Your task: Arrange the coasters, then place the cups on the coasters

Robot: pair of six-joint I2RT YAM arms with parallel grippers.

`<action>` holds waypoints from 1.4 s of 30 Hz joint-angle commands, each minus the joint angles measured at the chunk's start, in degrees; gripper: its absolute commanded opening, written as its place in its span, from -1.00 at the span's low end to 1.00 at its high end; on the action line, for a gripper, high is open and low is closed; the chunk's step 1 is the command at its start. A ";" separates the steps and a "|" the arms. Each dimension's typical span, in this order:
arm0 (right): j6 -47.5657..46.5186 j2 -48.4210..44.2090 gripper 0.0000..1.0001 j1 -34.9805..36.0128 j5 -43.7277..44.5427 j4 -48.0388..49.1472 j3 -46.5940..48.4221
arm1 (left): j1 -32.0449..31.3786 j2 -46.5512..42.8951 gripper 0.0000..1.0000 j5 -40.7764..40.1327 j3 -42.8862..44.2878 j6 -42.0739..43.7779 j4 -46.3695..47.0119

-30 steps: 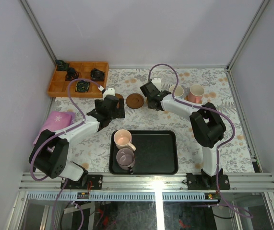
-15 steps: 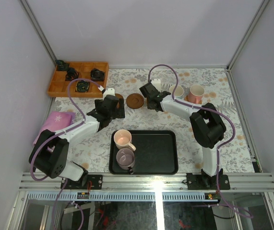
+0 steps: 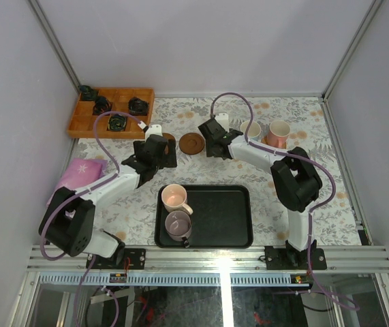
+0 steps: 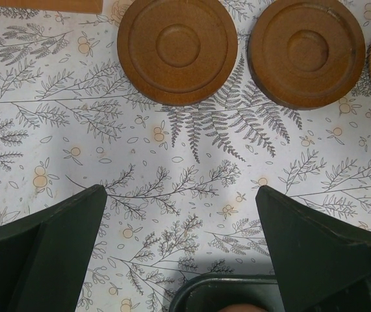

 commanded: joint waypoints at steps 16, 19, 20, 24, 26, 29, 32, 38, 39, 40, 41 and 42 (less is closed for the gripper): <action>-15.23 -22.70 0.28 1.51 -24.52 1.94 -9.86 | -0.29 -17.08 1.00 7.01 -5.27 -16.95 -23.49; -18.01 -22.90 0.23 3.90 -25.85 0.54 -10.25 | -1.34 -19.17 1.00 8.01 -7.08 -19.41 -24.32; -18.57 -23.07 0.22 4.68 -25.53 0.24 -10.43 | -1.87 -19.76 1.00 8.41 -7.47 -20.10 -24.65; -18.68 -24.27 0.22 6.08 -29.11 0.49 -12.03 | -5.08 -22.62 1.00 8.88 -8.08 -22.96 -27.89; -18.65 -24.83 0.22 6.25 -32.39 0.90 -12.57 | -6.28 -24.09 1.00 8.87 -8.32 -23.97 -29.39; -19.73 -24.84 0.22 7.08 -36.37 0.17 -12.47 | -7.00 -26.12 1.00 9.25 -8.90 -25.13 -30.78; -21.19 -24.56 0.22 8.30 -36.92 -1.81 -12.20 | -7.59 -27.61 1.00 10.22 -9.42 -26.06 -31.37; -21.15 -24.84 0.22 8.77 -37.93 -2.10 -13.18 | -8.54 -29.72 1.00 10.18 -9.45 -27.13 -31.30; -21.20 -24.72 0.22 8.75 -38.17 -1.97 -13.01 | -8.64 -29.66 1.00 10.42 -9.45 -27.11 -31.05; -21.16 -24.43 0.21 8.80 -38.58 -1.71 -12.66 | -8.76 -29.51 1.00 10.60 -9.55 -27.18 -30.86; -21.15 -24.05 0.21 8.81 -39.16 -1.40 -12.17 | -8.91 -29.18 0.98 10.84 -9.67 -27.25 -30.60; -21.18 -23.64 0.20 8.79 -39.89 -1.03 -11.69 | -9.12 -28.83 0.96 11.07 -9.73 -27.29 -30.35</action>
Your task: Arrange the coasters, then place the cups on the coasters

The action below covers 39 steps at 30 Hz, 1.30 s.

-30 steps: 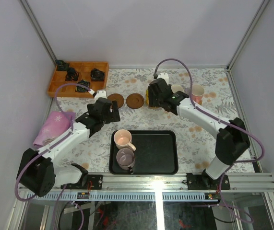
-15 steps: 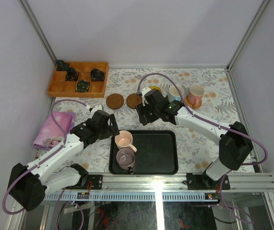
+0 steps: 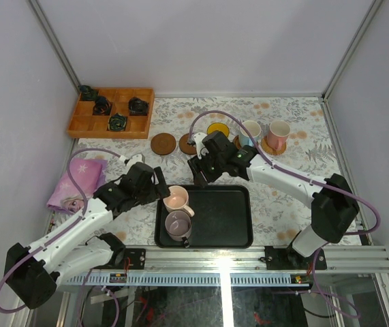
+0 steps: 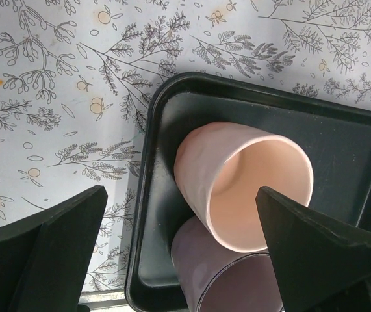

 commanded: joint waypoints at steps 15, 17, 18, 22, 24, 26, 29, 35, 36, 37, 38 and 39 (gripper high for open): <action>-7.21 10.59 0.20 3.55 -12.66 -2.20 11.03 | -2.27 -7.00 1.00 -8.32 -0.44 -7.47 -2.57; -7.76 11.89 0.19 3.94 -12.55 -3.06 11.96 | -2.27 -6.92 0.99 -9.20 -0.11 -7.92 -3.33; -8.11 12.53 0.19 4.21 -12.29 -3.60 12.52 | -2.27 -6.73 1.00 -9.38 0.08 -7.86 -3.41; -9.24 14.65 0.19 5.12 -10.38 -5.43 14.46 | -2.31 -5.35 1.00 -9.30 0.21 -8.26 -3.31; -9.08 15.40 0.19 5.44 -9.16 -4.93 14.54 | -2.37 -4.93 1.00 -9.31 0.16 -8.19 -3.07; -8.85 16.26 0.19 5.57 -7.85 -4.19 14.78 | -2.38 -4.71 1.00 -9.09 0.07 -8.06 -2.63; -8.42 17.77 0.17 5.71 -6.03 -3.08 15.42 | -2.36 -4.36 1.00 -8.58 0.06 -7.50 -1.90; -8.17 19.98 0.01 6.05 -3.21 -1.93 16.21 | -2.36 -3.67 1.00 -8.17 0.33 -6.51 -1.70; -8.05 20.17 -0.07 6.14 -2.48 -1.74 16.16 | -2.40 -3.51 1.00 -8.10 0.26 -6.29 -1.48; -7.76 20.30 -0.20 6.26 -1.85 -1.74 16.10 | -2.36 -3.34 1.00 -8.05 0.24 -6.15 -1.30; -7.39 20.27 -0.31 6.36 -1.00 -1.76 15.90 | -2.31 -3.13 1.00 -7.80 0.31 -5.90 -1.08; -7.08 20.05 -0.42 6.45 -0.15 -1.68 15.54 | -2.35 -2.95 1.00 -7.54 0.32 -5.58 -0.85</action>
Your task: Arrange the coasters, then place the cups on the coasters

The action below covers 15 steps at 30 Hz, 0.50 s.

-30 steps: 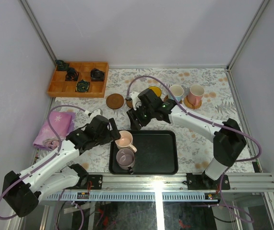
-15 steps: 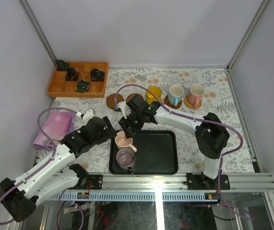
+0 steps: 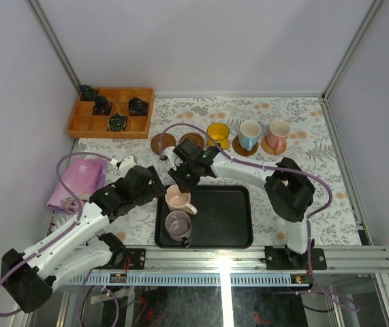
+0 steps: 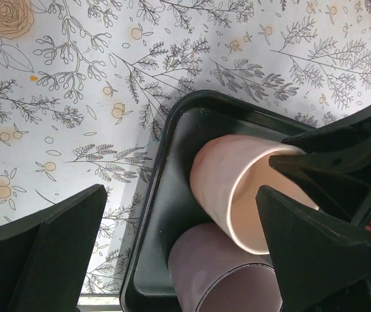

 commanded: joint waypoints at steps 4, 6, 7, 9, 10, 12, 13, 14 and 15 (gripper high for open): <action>3.15 -2.95 -0.89 1.04 9.78 1.23 -1.05 | -0.43 1.90 1.00 0.31 0.95 2.81 3.07; 5.19 -4.87 -1.00 1.13 13.26 0.64 -2.83 | -0.45 2.70 1.00 0.84 1.10 4.01 4.34; 6.28 -6.08 -1.00 1.13 15.19 0.16 -3.96 | -0.47 3.26 1.00 1.33 1.36 4.85 5.14; 9.55 -9.60 -1.00 1.08 19.42 -0.62 -6.58 | -0.49 4.79 1.00 2.42 1.86 7.11 6.89; 11.54 -11.14 -1.00 1.08 21.80 -1.20 -7.98 | -0.47 5.68 1.00 3.36 2.30 8.39 7.89; 15.97 -14.79 -1.00 1.18 27.08 -3.22 -11.09 | -0.48 7.81 1.00 4.82 3.62 10.79 9.64; 18.71 -16.08 -1.00 1.23 29.08 -4.30 -12.50 | -0.56 8.87 1.00 5.56 4.22 12.15 10.57; 21.46 -18.88 -1.00 1.26 30.80 -5.31 -13.84 | -0.67 9.79 1.00 6.18 4.80 13.45 11.51; 24.14 -20.75 -1.00 1.28 32.37 -6.54 -15.09 | -0.81 10.64 1.00 6.61 5.37 14.76 12.35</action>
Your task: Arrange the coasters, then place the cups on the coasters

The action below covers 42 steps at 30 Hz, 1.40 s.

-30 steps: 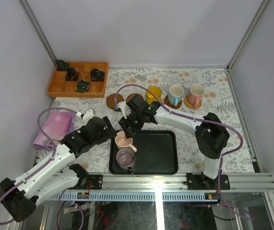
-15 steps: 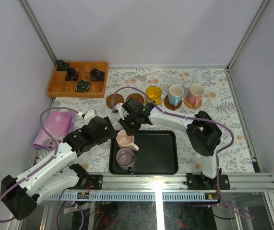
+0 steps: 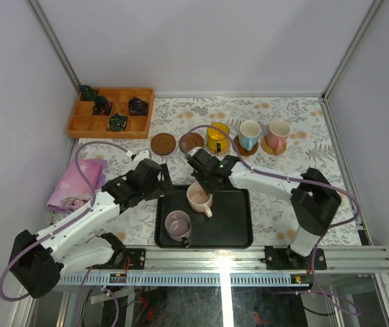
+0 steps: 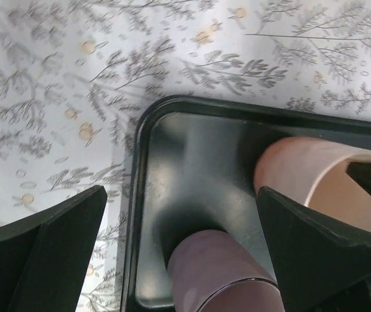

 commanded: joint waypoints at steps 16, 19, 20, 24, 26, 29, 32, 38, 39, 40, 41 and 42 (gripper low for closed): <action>30.74 -15.97 -0.51 0.23 15.55 -15.27 -8.37 | -5.95 13.70 1.00 14.47 12.55 23.97 12.23; 31.37 -15.36 -0.39 0.23 14.45 -16.16 -8.51 | -7.25 14.54 1.00 15.29 13.36 25.17 11.53; 31.34 -15.39 -0.26 0.23 13.94 -16.41 -8.74 | -7.77 14.69 1.00 15.54 13.56 25.65 11.39; 32.05 -16.99 0.21 0.23 12.89 -17.29 -10.84 | -10.16 14.91 1.00 16.08 14.25 27.19 11.01; 32.49 -18.38 0.26 0.26 12.89 -17.19 -11.72 | -11.53 14.69 1.00 15.90 14.46 27.68 11.03; 33.44 -20.96 0.27 0.24 14.86 -17.88 -11.74 | -14.43 13.75 1.00 15.03 14.65 28.40 11.05; 34.46 -23.83 0.29 0.29 20.12 -19.63 -10.41 | -17.40 12.58 1.00 13.88 15.04 28.37 11.05; 36.84 -29.71 0.31 -0.43 32.98 -22.31 -8.13 | -22.81 14.15 0.95 14.59 16.56 25.68 11.17; 37.39 -30.35 0.30 -0.69 34.42 -22.99 -8.01 | -23.80 14.70 0.90 14.66 16.63 25.30 11.38; 37.80 -30.86 0.30 -0.95 35.83 -23.80 -7.87 | -24.71 15.20 0.85 14.64 16.61 25.03 11.84; 38.27 -31.16 0.29 -1.11 37.25 -24.67 -7.83 | -25.47 15.76 0.81 14.30 16.53 24.64 12.52; 38.59 -31.50 0.28 -1.23 38.36 -25.33 -7.79 | -26.10 16.29 0.79 13.85 16.39 24.35 13.25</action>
